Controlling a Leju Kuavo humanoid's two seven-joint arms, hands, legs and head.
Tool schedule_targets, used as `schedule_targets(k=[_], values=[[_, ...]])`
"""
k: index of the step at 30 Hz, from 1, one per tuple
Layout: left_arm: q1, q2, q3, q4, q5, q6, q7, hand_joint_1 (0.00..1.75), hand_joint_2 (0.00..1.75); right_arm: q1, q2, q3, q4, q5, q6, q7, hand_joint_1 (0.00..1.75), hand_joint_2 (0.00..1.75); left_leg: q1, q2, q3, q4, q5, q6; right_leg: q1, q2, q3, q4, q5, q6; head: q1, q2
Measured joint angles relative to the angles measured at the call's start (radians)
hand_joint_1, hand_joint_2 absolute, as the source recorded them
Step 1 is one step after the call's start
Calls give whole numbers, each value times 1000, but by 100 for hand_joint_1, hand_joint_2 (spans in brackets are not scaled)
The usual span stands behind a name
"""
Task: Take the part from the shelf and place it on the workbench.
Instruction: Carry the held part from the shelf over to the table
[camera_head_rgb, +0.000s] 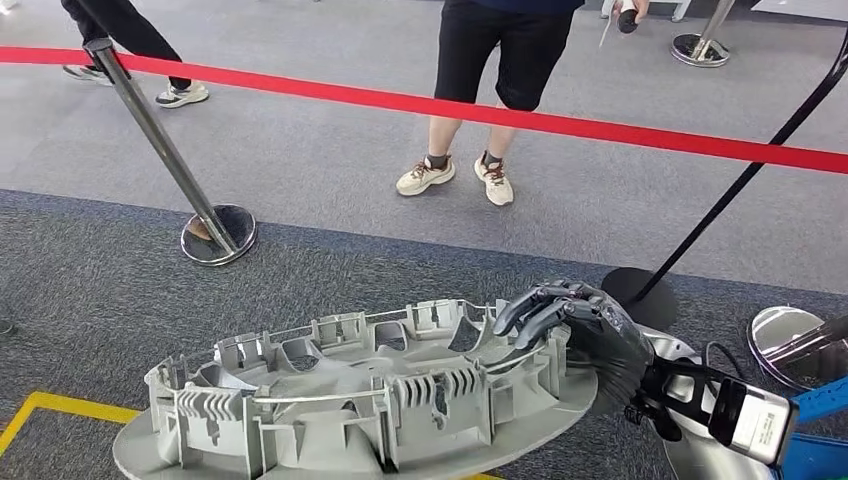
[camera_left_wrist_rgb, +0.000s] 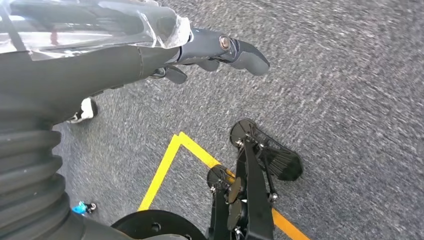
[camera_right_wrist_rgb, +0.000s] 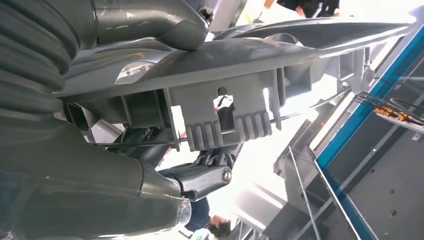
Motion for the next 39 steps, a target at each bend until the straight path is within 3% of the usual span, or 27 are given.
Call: schedule_targets(k=[1,2,4,5,6,8,9,10,12,14,16,17,19,21,23,24,26,28,30,31,32,34,36,38,39], values=[[1,3,0,0,1,0,3,0,175,-5,3,1,4,0,0,0,175,175,3,-10,-4,-3,3,-7,2,-11,0,0,2,-6,0,0],[3,5,0,0,4,1,7,0,175,-12,7,2,8,3,0,1,175,175,4,-3,-8,-1,2,-12,2,-23,1,-3,4,-12,0,0],[3,9,1,0,15,6,21,0,175,-21,16,4,12,15,-2,-3,175,175,0,59,-36,48,-28,-20,2,-50,4,-8,7,-24,-5,0],[1,9,1,1,21,10,29,0,175,-24,19,5,13,23,-4,-8,175,175,-2,99,-66,106,-58,-22,3,-65,4,-9,7,-29,-7,0],[0,9,2,1,26,15,37,0,175,-25,21,5,13,32,-5,-15,175,175,-3,126,-103,179,-91,-25,6,-80,4,-9,6,-32,-10,0],[1,6,5,1,33,24,51,0,175,-25,23,6,11,48,-8,-26,175,175,-2,141,-158,285,-123,-26,9,-112,4,-9,4,-35,-10,0],[4,3,7,2,36,30,57,0,175,-25,24,6,8,57,-11,-30,175,175,-2,143,-157,283,-112,-26,10,-127,4,-9,3,-35,-10,0],[8,1,10,2,36,35,64,0,175,-24,24,8,1,69,-17,-35,175,175,-2,149,-133,236,-85,-25,11,-141,5,-9,1,-35,-10,0],[12,-2,14,2,29,42,77,0,175,-16,22,9,-21,95,-35,-50,175,175,-6,188,-49,88,-28,-19,15,-165,11,-9,-4,-29,-10,0],[14,-5,14,2,17,42,85,0,175,1,14,10,-47,120,-58,-73,175,175,-12,213,1,6,-9,-9,19,-185,17,-9,-11,-20,-8,0],[17,-7,15,2,10,38,89,0,175,19,6,12,-75,142,-75,-91,175,175,-16,195,6,-2,-11,3,19,-205,26,-12,-16,-10,-6,0],[19,-8,15,2,8,36,90,0,175,25,4,13,-87,151,-80,-94,175,175,-15,184,8,-5,-9,9,16,-203,30,-10,-20,-4,-6,0],[21,-7,15,2,7,33,83,0,175,35,2,14,-107,156,-84,-91,175,175,-8,163,15,-11,-4,20,12,-154,16,33,-50,5,-2,0],[17,-6,15,1,9,27,65,0,175,44,-3,14,-118,146,-85,-86,175,175,-4,140,16,-12,-2,27,9,-93,-46,162,-113,9,4,0],[14,-6,16,1,15,20,46,0,175,51,-7,14,-123,129,-78,-83,175,175,-4,112,16,-12,-2,29,9,-78,-109,281,-151,12,7,0],[14,-6,17,1,20,18,37,0,175,53,-8,13,-123,120,-73,-83,175,175,-3,96,16,-11,-2,28,8,-77,-116,288,-141,12,7,0],[14,-6,19,1,29,15,25,0,175,54,-11,11,-123,101,-59,-83,175,175,-1,65,19,-9,-3,25,4,-64,-73,183,-72,10,7,0],[12,-6,22,1,36,14,19,0,175,50,-13,6,-122,79,-44,-83,175,175,1,36,14,-3,-4,16,-6,-6,-14,49,-18,11,7,0],[11,-5,26,0,40,13,17,0,175,45,-16,-1,-120,57,-28,-85,175,175,2,10,2,-1,0,3,-10,29,6,-1,-10,9,7,0],[12,-4,29,0,42,13,17,0,175,41,-17,-6,-118,47,-20,-86,175,175,3,-4,-4,-3,3,-5,-9,18,7,-4,-8,4,6,0],[13,-4,32,0,44,13,17,0,175,35,-19,-10,-115,37,-12,-87,175,175,5,-7,-8,-4,6,-11,-8,4,7,-6,-6,-1,6,0],[14,-4,37,0,49,13,20,0,175,24,-23,-20,-109,18,3,-90,175,175,2,44,-29,26,-13,-20,-8,-27,10,-9,-3,-14,0,0],[11,-4,41,1,51,13,23,0,175,17,-27,-31,-102,0,17,-94,175,175,-2,119,-84,136,-69,-26,-5,-61,11,-11,-5,-23,-7,0],[10,-6,44,1,48,12,25,0,175,13,-30,-41,-94,-9,29,-94,175,175,0,139,-148,262,-115,-28,-2,-96,12,-11,-7,-27,-8,0],[11,-7,44,1,45,12,26,0,175,11,-31,-44,-90,-10,34,-93,175,175,1,141,-159,284,-115,-28,-1,-113,12,-11,-9,-27,-8,0]])
